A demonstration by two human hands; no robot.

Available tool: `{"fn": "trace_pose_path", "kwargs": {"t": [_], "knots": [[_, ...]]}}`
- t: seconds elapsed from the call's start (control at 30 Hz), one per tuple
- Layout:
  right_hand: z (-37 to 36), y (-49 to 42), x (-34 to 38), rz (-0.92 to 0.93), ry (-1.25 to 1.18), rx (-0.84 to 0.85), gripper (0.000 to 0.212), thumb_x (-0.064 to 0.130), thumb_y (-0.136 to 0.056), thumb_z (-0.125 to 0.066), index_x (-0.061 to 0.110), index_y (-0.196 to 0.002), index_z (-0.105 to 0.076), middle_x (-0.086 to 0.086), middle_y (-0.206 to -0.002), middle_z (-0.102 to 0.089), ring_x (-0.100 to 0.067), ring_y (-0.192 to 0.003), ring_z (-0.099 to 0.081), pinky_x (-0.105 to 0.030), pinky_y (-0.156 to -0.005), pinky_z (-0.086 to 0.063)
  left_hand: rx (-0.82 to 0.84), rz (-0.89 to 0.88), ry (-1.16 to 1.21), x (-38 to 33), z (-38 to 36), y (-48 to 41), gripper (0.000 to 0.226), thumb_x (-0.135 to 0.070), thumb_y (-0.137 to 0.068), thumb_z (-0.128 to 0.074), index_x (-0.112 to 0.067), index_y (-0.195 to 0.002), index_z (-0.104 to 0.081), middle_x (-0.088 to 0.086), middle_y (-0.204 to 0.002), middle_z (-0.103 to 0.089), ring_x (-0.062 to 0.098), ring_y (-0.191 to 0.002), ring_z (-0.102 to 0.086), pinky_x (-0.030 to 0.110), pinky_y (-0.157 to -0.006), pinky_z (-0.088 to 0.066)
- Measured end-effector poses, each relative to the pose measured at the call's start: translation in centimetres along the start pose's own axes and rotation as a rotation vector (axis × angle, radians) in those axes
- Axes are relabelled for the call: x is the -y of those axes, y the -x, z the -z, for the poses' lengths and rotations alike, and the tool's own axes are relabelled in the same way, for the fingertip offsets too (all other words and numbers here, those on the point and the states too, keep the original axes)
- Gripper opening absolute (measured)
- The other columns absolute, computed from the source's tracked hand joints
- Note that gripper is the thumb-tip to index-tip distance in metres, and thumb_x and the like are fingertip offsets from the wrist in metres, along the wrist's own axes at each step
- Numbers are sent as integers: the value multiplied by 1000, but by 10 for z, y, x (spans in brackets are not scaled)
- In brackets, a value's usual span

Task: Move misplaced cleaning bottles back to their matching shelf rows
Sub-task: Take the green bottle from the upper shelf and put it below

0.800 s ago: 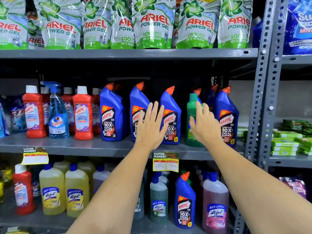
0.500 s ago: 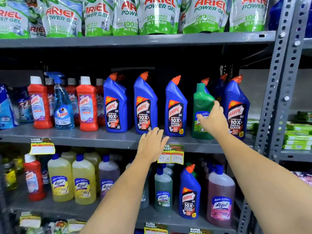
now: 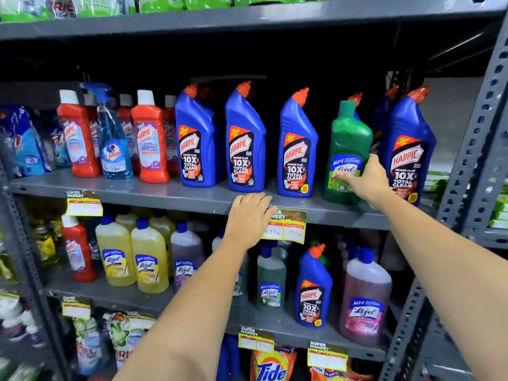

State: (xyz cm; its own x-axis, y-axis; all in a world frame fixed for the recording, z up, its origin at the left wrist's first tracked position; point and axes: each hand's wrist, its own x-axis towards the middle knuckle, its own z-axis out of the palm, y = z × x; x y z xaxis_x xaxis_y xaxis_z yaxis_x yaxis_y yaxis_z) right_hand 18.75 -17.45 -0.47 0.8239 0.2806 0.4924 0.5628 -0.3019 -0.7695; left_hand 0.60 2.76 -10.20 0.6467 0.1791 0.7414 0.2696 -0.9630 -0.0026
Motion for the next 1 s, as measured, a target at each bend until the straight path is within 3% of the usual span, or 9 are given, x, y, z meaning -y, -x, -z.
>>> {"fn": "trace_pose_path", "kwargs": {"t": [0.13,0.23,0.3,0.43,0.57,0.67,0.8,0.9,1.0], "knots": [[6,17,-10,151,-127,-58,65,27,-75,-82,3,-124,-45,-13,-124,-62,-21,-104,-58,-31,-94,-44,23,41,-65,-6,5,15,63,-48,-99,-19,-10,-138,-50,7,-142,-52,25,-133,-42,47,-112,-25],[14,40,-21,277,-336,-93,69,34,-73,-79,10,-128,-44,-9,-127,-59,-17,-113,-58,-40,-109,-41,-9,58,-113,4,-3,64,66,-48,-100,-26,-8,-152,-29,10,-160,-22,25,-148,-15,51,-118,-9],[19,63,-29,323,-381,-119,73,36,-75,-78,14,-134,-40,-10,-136,-54,-21,-126,-54,-44,-113,-38,39,86,-110,13,-14,107,66,-47,-100,-29,-8,-153,-24,12,-162,-16,26,-149,-10,51,-119,-6],[18,117,-31,322,-482,-58,78,39,-72,-83,17,-134,-41,-11,-134,-57,-28,-124,-57,-48,-109,-43,354,131,-82,18,-51,181,62,-47,-102,-21,-9,-150,-35,10,-159,-24,25,-147,-17,50,-116,-11],[-18,179,-51,227,-475,82,61,15,-68,-85,35,-111,-46,5,-108,-65,-1,-98,-67,-19,-89,-52,679,53,-86,30,-99,240,63,-50,-102,-20,-13,-143,-49,6,-154,-38,20,-144,-22,48,-112,-22],[-66,214,-80,159,-375,169,58,29,-68,-86,46,-110,-50,18,-107,-69,-4,-101,-67,-22,-89,-51,816,28,-112,49,-118,252,62,-52,-97,-24,-17,-143,-49,3,-154,-37,17,-146,-17,47,-112,-29],[-129,233,-113,28,-278,282,55,7,-75,-81,35,-111,-49,15,-106,-68,-3,-100,-67,-23,-89,-52,882,-98,-86,66,-138,249,62,-49,-103,-17,-19,-157,-6,-2,-162,5,17,-148,10,44,-118,6],[-168,236,-132,-36,-195,365,54,14,-78,-80,20,-122,-50,10,-111,-66,5,-103,-63,-16,-89,-48,911,-118,-39,71,-150,252,61,-49,-105,-19,-20,-156,-4,-5,-163,6,15,-148,10,43,-119,6],[-194,236,-148,-79,-121,413,59,11,-78,-79,14,-126,-46,11,-110,-61,16,-101,-56,-7,-86,-42,912,-116,69,75,-160,261,85,-67,-87,13,-22,-156,-7,-8,-160,10,13,-148,8,39,-117,10]]}}
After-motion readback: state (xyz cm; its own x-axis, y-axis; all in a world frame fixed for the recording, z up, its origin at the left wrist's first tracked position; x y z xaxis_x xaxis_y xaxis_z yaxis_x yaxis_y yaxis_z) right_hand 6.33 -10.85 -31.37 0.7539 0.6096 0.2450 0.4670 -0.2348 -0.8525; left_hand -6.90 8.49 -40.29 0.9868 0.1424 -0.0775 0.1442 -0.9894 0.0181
